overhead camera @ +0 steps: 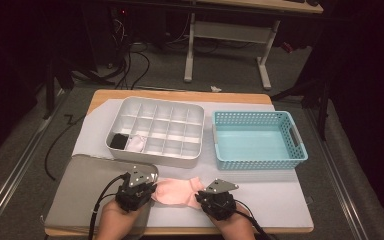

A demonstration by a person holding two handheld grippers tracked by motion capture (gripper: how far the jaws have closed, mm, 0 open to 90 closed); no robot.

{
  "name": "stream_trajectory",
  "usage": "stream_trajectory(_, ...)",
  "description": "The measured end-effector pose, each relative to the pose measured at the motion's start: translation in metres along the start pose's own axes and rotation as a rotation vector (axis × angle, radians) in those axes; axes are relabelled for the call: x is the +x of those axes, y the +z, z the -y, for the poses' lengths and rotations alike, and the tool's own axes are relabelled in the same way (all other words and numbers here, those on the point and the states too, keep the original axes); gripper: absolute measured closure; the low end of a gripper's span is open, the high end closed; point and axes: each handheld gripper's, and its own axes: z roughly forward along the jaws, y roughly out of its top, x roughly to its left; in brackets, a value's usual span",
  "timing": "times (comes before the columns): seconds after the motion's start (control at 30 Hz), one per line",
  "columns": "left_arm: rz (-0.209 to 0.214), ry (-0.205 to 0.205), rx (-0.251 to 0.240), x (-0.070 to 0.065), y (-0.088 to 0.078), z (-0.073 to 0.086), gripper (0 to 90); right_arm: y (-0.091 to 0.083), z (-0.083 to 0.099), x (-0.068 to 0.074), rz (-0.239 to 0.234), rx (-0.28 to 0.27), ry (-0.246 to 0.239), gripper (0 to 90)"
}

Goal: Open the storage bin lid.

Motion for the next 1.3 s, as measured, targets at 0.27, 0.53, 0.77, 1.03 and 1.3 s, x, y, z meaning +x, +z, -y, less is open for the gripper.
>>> stream_trajectory(0.27, 0.053, 0.021, -0.028, -0.016, -0.001, -0.016, 82.0, -0.011, 0.003, -0.005, 0.009, -0.034, 0.023, 78.7)
stream_trajectory(0.53, 0.106, 0.065, -0.028, -0.043, 0.021, -0.032, 84.2, -0.026, 0.018, -0.015, 0.036, -0.043, 0.052, 78.7)
stream_trajectory(0.77, 0.143, 0.116, -0.018, -0.068, 0.043, -0.045, 84.9, -0.036, 0.028, -0.024, 0.054, -0.051, 0.078, 78.7)
stream_trajectory(1.03, 0.166, 0.153, -0.05, -0.085, 0.04, -0.06, 84.9, -0.038, 0.032, -0.026, 0.041, -0.057, 0.081, 78.6)
stream_trajectory(1.3, 0.209, 0.177, -0.031, -0.099, 0.052, -0.064, 84.7, -0.037, 0.039, -0.033, 0.063, -0.042, 0.111, 78.5)
